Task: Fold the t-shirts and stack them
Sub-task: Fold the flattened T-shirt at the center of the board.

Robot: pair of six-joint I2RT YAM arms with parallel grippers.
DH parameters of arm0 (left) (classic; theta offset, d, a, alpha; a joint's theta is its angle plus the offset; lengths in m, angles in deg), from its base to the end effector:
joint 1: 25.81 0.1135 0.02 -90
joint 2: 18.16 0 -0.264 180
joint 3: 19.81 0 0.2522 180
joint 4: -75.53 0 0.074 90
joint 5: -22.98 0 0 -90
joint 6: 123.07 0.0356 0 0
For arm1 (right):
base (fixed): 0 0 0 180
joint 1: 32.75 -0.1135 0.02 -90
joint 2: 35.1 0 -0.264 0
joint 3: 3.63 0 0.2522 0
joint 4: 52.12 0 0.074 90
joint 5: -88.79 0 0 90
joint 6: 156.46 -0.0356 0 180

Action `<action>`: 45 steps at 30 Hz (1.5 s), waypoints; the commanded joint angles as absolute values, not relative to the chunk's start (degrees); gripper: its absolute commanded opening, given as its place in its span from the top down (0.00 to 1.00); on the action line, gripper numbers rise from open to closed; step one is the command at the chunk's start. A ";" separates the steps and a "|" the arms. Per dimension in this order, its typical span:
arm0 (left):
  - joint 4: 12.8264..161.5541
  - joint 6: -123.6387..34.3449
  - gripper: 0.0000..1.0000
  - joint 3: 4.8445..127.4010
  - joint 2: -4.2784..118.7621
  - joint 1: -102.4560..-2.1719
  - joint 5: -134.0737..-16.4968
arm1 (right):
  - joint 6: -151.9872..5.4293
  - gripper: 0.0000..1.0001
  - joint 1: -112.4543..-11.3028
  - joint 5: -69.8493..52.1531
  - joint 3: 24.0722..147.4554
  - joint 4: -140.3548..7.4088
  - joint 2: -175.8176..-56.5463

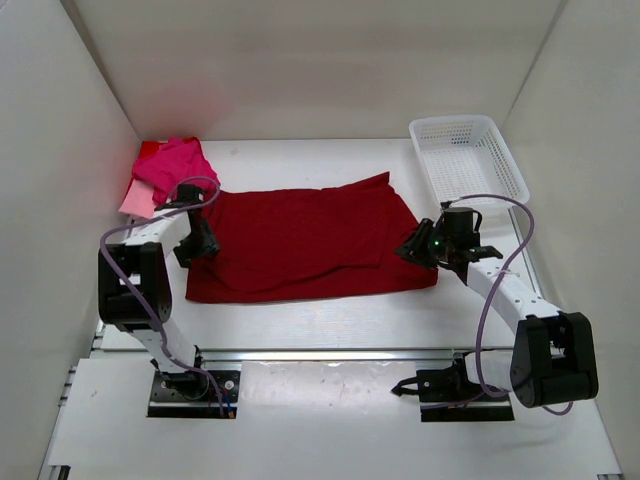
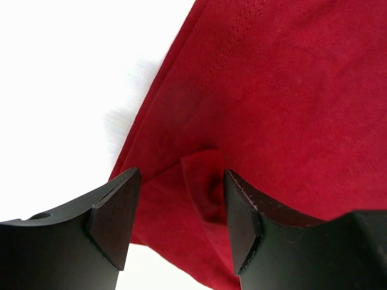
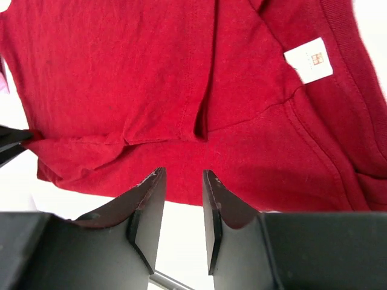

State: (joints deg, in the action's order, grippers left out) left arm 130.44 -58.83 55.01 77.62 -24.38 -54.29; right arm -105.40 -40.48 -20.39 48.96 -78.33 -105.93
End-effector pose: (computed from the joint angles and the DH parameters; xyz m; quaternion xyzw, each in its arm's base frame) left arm 0.3083 0.0155 0.1805 -0.2451 0.9555 0.0818 0.1427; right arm 0.2458 0.0452 0.2086 0.1824 0.8930 0.2922 0.2896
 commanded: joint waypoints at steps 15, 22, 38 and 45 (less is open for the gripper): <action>140.59 -59.87 1.00 59.60 71.50 -26.26 -48.58 | -98.28 0.66 -44.53 -23.88 49.59 -76.78 -106.38; 151.60 -59.34 1.00 63.64 69.90 -26.78 -41.27 | -95.47 0.64 -46.72 -22.48 51.43 -74.76 -110.15; 143.26 -59.26 0.44 70.15 86.51 -22.57 -42.41 | -100.74 0.62 -47.77 -22.92 54.34 -69.57 -120.17; 142.73 -60.66 0.01 73.85 81.51 -23.61 -44.86 | -103.02 0.60 -49.80 -21.42 54.77 -68.87 -123.69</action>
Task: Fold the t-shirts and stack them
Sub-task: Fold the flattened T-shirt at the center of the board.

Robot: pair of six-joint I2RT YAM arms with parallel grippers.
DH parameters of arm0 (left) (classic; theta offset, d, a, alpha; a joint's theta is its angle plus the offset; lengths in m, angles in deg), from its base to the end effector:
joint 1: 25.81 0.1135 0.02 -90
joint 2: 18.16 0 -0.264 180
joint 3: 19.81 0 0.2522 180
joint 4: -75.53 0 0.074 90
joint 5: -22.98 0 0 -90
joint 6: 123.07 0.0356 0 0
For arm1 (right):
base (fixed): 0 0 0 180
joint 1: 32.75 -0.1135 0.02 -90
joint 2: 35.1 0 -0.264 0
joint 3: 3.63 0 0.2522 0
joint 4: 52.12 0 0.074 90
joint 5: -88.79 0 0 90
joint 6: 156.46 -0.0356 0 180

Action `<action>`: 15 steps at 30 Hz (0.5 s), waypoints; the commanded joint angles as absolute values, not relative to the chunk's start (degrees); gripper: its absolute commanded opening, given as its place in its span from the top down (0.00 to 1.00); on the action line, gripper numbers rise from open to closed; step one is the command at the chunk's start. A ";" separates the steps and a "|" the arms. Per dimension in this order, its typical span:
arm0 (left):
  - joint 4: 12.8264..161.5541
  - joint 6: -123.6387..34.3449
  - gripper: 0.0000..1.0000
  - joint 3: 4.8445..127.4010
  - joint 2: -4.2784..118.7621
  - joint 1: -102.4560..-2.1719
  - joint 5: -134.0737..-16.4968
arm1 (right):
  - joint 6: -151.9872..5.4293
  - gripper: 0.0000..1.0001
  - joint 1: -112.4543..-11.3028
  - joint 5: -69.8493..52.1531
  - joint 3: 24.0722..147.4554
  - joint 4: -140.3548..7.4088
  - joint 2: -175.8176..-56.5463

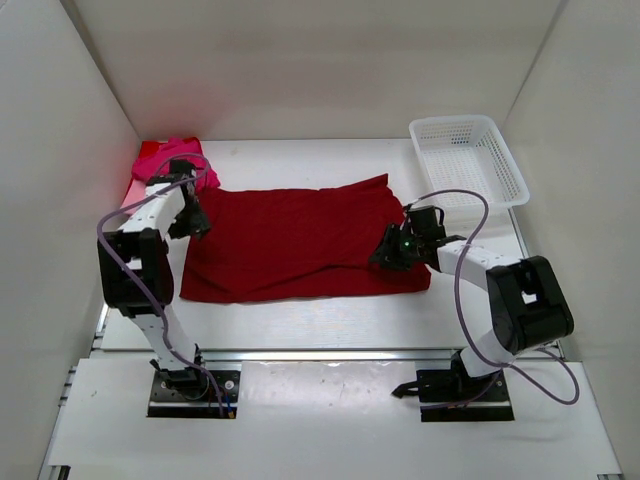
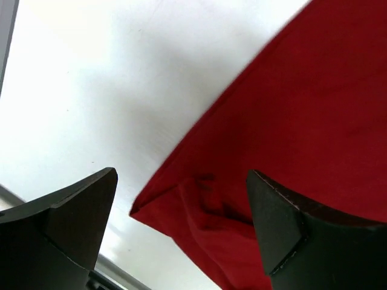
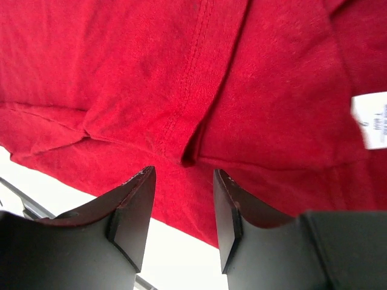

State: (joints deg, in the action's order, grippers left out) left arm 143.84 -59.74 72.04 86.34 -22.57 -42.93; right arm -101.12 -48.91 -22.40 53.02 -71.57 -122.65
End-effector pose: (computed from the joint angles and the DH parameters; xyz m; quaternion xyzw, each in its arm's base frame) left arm 0.3475 0.0342 0.2087 -0.2675 0.9377 0.1880 0.1177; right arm 0.2783 0.0941 0.1652 0.0871 0.9227 0.2993 0.2269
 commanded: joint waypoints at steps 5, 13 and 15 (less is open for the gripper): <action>140.80 -58.65 0.71 70.26 76.41 -31.77 -52.59 | -104.26 0.63 -50.33 -21.07 55.30 -67.37 -126.24; 137.64 -60.22 0.97 58.74 65.70 -41.19 -62.18 | -105.13 0.78 -52.17 -21.07 59.17 -67.11 -131.42; 137.11 -60.14 0.99 54.01 63.33 -41.02 -62.54 | -105.05 0.83 -52.87 -20.02 60.57 -67.28 -131.87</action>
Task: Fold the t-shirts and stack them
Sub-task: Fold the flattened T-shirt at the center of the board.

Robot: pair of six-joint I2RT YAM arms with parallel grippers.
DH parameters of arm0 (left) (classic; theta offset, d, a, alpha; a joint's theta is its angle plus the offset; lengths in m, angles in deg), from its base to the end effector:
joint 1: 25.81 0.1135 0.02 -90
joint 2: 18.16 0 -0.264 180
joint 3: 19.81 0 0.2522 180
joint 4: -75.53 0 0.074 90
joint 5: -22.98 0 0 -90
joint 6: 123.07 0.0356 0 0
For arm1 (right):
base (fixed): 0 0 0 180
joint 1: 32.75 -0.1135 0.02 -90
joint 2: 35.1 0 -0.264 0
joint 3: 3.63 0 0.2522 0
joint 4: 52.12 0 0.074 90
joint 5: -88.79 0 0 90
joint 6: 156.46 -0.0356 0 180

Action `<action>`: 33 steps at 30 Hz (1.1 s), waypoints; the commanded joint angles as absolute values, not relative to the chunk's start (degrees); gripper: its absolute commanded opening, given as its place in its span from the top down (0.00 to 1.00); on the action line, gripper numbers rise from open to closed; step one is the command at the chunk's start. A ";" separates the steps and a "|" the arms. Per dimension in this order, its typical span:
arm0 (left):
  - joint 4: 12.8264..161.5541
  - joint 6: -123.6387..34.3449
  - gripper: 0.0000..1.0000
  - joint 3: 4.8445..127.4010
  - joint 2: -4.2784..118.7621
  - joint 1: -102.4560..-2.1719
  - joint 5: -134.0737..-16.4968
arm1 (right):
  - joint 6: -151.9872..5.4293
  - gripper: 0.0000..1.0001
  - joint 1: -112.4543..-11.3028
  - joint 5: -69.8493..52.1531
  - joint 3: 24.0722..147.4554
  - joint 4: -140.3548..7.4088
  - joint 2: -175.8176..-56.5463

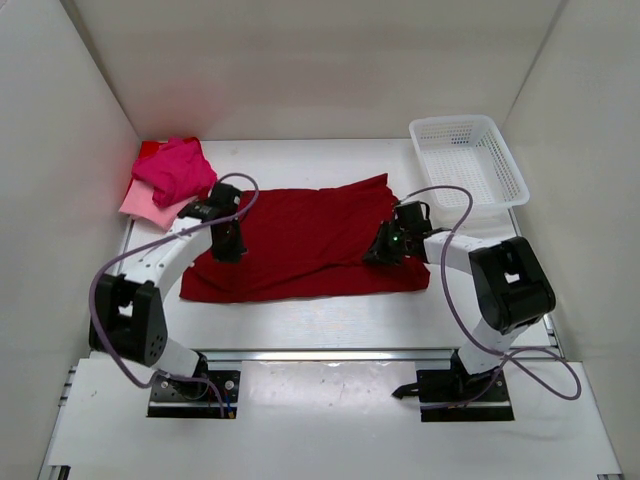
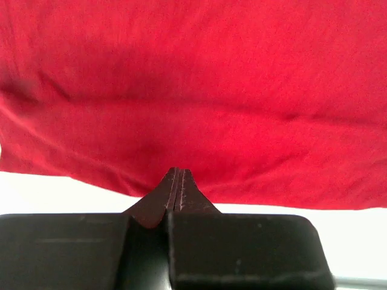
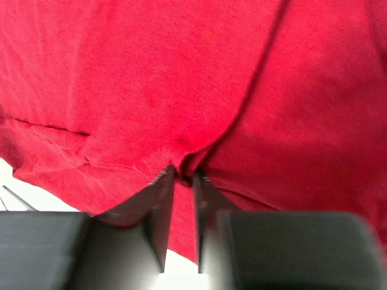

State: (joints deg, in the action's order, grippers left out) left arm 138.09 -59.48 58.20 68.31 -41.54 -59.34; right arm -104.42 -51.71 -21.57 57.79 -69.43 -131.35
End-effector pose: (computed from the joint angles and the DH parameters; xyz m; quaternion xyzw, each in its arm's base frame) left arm 0.2792 -0.0737 0.2366 -0.1026 0.9788 0.0025 0.1773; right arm 0.3002 0.1162 0.1471 0.0971 0.9277 0.2991 0.2010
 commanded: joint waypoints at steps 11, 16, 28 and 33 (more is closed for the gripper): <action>136.75 -58.73 1.00 44.66 57.77 -40.40 -62.01 | -103.47 1.00 -52.35 -17.29 76.55 -71.06 -138.88; 137.72 -58.73 1.00 45.54 58.21 -40.58 -61.66 | -101.63 0.91 -53.31 -19.05 86.57 -72.73 -146.45; 137.72 -59.87 0.97 47.48 57.77 -41.10 -62.89 | -94.25 0.55 -52.80 -16.59 89.69 -78.98 -141.73; 136.93 -59.44 0.96 44.50 57.08 -40.41 -63.77 | -94.94 0.96 -47.27 -19.48 69.06 -76.43 -127.06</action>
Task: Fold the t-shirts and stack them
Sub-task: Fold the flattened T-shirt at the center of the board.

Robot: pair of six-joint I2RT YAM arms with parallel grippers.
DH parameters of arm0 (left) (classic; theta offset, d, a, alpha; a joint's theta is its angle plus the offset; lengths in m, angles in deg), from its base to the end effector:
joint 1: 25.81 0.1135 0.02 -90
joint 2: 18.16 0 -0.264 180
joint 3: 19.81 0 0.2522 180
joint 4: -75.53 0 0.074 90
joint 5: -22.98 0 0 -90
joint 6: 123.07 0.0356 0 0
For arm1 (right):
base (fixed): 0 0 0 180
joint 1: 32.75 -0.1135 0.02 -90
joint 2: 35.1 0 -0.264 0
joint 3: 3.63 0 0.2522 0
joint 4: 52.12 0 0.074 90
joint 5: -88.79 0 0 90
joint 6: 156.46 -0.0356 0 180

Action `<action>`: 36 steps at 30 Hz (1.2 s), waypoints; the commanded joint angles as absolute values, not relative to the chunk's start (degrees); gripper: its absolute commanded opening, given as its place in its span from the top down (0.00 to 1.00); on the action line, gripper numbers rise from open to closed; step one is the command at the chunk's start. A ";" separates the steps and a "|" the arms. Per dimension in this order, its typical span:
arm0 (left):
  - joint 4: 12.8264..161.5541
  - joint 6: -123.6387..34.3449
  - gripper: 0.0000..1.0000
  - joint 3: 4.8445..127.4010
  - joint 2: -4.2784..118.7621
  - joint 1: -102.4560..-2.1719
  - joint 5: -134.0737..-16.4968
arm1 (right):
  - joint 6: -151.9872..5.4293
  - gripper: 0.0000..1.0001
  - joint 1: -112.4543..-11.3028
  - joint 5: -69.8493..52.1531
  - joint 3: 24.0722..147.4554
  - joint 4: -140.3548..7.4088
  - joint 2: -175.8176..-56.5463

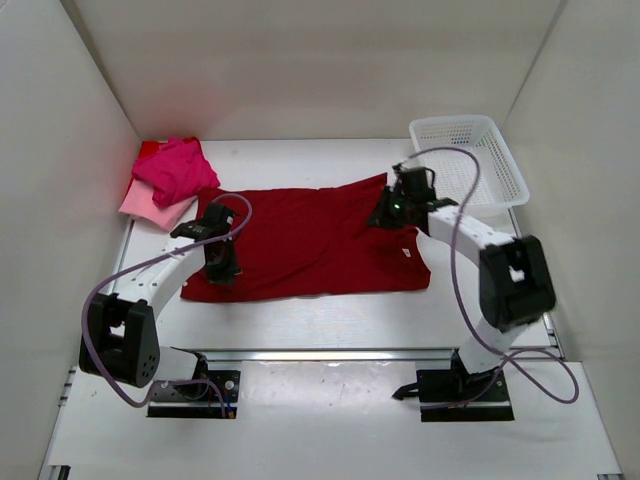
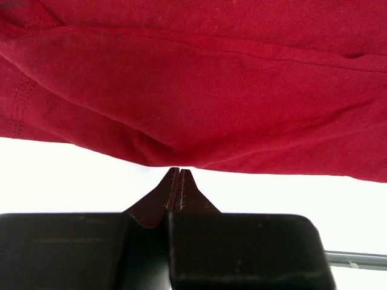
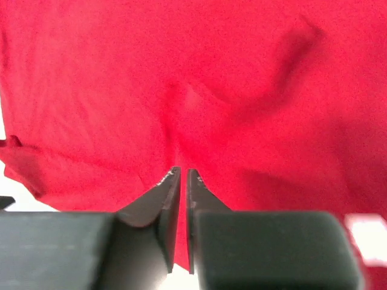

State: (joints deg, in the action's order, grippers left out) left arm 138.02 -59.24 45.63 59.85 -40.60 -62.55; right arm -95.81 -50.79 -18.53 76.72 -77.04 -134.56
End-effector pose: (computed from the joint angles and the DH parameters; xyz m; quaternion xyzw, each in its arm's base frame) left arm 0.2323 -0.0585 0.2111 -0.1033 0.9854 -0.0092 0.1352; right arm 0.3574 0.1275 0.2163 0.0312 0.9115 0.2821 0.2978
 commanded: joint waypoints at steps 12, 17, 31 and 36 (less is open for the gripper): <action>129.20 -58.11 0.63 37.55 60.84 -30.67 -65.52 | -96.52 0.94 -38.30 -20.28 44.16 -76.43 -116.14; 130.42 -59.43 0.40 38.85 57.79 -28.18 -67.12 | -94.94 0.84 -35.57 -20.19 40.89 -77.83 -108.86; 131.48 -65.85 0.69 37.98 55.13 -16.14 -78.36 | -92.93 0.69 -37.93 -19.15 42.56 -89.25 -98.03; 133.40 -65.42 0.67 40.89 54.44 -19.76 -68.48 | -90.03 0.65 -39.44 -15.54 45.72 -87.76 -100.66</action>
